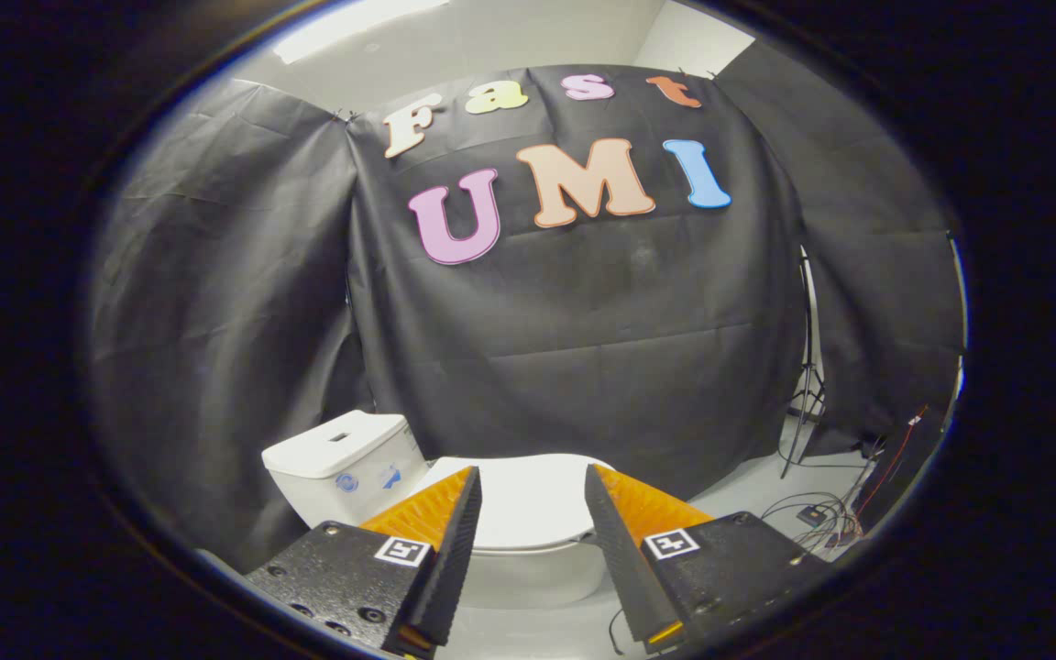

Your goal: Open the toilet lid.

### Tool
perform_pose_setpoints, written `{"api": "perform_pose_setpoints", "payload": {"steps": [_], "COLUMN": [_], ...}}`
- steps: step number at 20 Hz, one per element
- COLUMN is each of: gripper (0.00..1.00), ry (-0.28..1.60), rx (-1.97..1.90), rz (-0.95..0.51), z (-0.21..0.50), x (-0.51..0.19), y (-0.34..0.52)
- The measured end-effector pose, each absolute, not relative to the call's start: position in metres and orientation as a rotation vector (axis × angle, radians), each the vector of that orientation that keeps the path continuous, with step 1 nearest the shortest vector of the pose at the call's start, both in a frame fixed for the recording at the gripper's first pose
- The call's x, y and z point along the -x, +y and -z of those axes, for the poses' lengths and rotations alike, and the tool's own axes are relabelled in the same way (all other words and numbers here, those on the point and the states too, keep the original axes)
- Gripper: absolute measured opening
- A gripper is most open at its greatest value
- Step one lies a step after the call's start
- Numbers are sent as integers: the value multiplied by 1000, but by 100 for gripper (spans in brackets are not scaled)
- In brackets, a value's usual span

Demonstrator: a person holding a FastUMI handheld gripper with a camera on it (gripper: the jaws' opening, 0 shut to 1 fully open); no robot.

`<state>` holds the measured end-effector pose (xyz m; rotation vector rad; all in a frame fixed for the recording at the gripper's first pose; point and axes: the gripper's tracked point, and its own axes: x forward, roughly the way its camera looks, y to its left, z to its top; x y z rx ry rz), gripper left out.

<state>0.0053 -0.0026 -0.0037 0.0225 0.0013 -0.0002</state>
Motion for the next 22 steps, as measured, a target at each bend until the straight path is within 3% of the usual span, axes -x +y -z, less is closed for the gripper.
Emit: {"api": "perform_pose_setpoints", "payload": {"steps": [13,22], "gripper": [70,70], "ry": [-7,10], "rx": [-103,-521], "rz": [11,25], "z": [7,60], "x": [-10,-33], "y": [-14,-45]}}
